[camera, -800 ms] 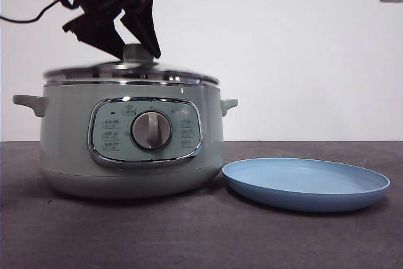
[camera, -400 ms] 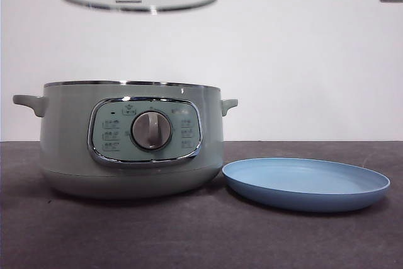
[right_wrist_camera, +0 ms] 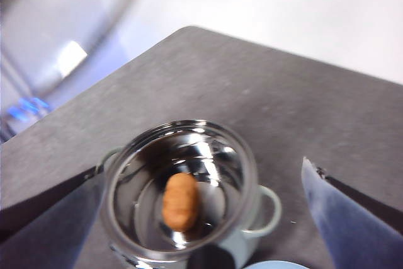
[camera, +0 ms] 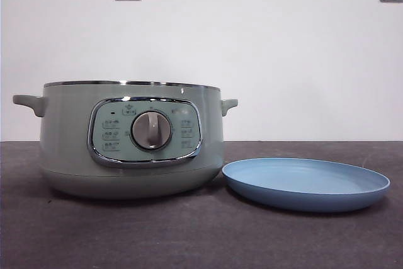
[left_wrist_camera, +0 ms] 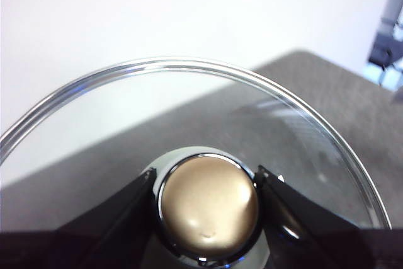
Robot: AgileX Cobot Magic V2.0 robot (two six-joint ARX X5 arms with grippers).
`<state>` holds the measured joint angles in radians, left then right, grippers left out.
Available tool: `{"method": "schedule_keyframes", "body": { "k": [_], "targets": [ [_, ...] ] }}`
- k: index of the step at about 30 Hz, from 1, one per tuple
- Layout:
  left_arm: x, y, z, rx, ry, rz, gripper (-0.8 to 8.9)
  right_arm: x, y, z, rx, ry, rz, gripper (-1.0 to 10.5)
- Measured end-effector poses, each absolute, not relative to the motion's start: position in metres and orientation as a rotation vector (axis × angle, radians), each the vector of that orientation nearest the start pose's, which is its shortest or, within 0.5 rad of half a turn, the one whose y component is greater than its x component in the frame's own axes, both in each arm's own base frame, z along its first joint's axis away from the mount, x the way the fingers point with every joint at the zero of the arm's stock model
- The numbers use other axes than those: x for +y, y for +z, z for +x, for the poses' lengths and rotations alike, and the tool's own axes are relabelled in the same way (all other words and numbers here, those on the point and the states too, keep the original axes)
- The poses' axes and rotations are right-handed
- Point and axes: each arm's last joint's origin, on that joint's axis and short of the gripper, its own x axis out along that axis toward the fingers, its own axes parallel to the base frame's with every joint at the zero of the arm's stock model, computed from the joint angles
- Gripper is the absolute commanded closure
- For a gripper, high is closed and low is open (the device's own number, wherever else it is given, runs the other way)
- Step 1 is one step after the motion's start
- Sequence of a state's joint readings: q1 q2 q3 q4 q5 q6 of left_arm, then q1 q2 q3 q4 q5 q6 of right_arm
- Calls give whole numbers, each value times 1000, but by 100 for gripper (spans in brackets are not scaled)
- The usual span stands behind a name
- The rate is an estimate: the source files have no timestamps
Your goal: Take the potato out from the steamer,put the potato on the plate,close the lid
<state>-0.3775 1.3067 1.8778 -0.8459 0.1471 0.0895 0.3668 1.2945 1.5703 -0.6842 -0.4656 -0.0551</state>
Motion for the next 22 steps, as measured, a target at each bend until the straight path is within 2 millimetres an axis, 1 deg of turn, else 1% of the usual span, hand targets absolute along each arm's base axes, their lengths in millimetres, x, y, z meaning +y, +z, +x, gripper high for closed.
{"method": "schedule_keyframes", "body": {
  "k": [4, 7, 10, 14, 18, 20, 22],
  "targets": [
    [-63, 532, 159, 167, -476, 127, 822, 126, 444, 246, 465, 891, -37, 351],
    [-50, 539, 130, 125, -422, 136, 822, 148, 445, 258, 525, 932, -52, 351],
    [-39, 541, 105, 107, -365, 153, 822, 172, 444, 271, 581, 977, -84, 352],
    [-27, 539, 79, 121, -286, 172, 822, 206, 436, 290, 617, 987, -143, 352],
    [-18, 531, 61, 195, -239, 199, 822, 240, 419, 305, 652, 991, -198, 352],
    [-14, 526, 51, 228, -220, 210, 822, 262, 399, 313, 687, 971, -254, 352],
    [-11, 527, 42, 201, -216, 204, 822, 280, 375, 320, 741, 962, -298, 352]
  ]
}}
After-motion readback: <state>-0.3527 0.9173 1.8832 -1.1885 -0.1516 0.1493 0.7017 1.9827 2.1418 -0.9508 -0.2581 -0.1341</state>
